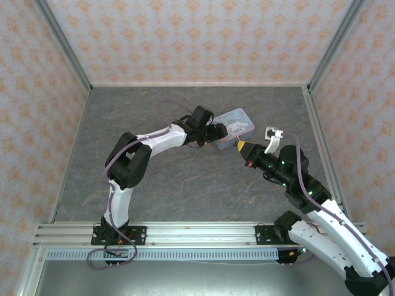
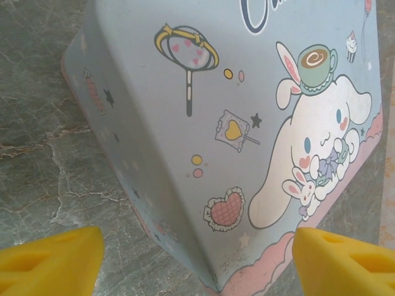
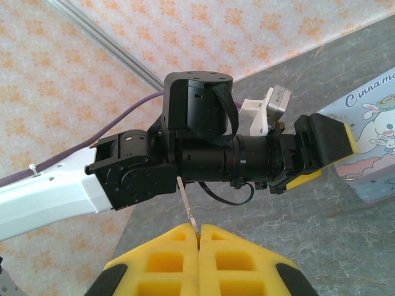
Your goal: Unlock the padlock with the key
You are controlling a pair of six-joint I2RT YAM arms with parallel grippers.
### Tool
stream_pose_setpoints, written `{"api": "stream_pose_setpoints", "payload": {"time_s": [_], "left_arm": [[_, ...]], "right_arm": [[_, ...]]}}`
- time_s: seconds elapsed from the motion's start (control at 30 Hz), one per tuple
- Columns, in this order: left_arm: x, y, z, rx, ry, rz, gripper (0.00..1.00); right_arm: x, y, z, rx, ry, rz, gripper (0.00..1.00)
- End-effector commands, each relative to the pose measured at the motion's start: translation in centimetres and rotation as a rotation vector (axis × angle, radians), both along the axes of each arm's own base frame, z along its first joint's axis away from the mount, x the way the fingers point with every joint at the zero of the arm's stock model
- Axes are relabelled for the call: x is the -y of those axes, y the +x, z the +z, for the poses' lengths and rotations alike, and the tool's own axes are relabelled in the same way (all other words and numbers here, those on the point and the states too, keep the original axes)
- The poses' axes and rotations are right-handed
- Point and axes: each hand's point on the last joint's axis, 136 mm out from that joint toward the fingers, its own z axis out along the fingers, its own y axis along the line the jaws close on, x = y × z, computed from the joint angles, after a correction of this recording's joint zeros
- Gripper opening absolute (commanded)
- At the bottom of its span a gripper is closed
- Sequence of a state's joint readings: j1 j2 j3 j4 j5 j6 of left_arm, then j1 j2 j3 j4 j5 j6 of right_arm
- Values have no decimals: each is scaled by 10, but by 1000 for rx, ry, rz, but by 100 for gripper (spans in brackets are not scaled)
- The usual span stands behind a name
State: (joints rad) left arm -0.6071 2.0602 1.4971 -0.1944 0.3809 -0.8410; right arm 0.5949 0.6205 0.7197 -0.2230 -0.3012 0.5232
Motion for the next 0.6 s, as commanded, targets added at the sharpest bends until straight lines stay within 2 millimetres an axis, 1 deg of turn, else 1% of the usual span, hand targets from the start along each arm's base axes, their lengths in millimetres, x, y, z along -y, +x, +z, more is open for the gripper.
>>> {"api": "stream_pose_setpoints", "payload": {"time_s": [0.0,0.33,0.4,0.57], "left_arm": [[-7,-3,-14,-16,49,24,80],[-31,-19,-50,-85,168,29,81],[-37,-22,-53,-89,183,35,81],[-54,-30,-52,-83,219,51,81]], "right_arm": [[3,1,-2,0,0,-22,0],[4,3,-4,-11,-11,-32,0],[4,4,-5,-13,-14,-35,0],[5,4,-6,-17,-17,-40,0]]}}
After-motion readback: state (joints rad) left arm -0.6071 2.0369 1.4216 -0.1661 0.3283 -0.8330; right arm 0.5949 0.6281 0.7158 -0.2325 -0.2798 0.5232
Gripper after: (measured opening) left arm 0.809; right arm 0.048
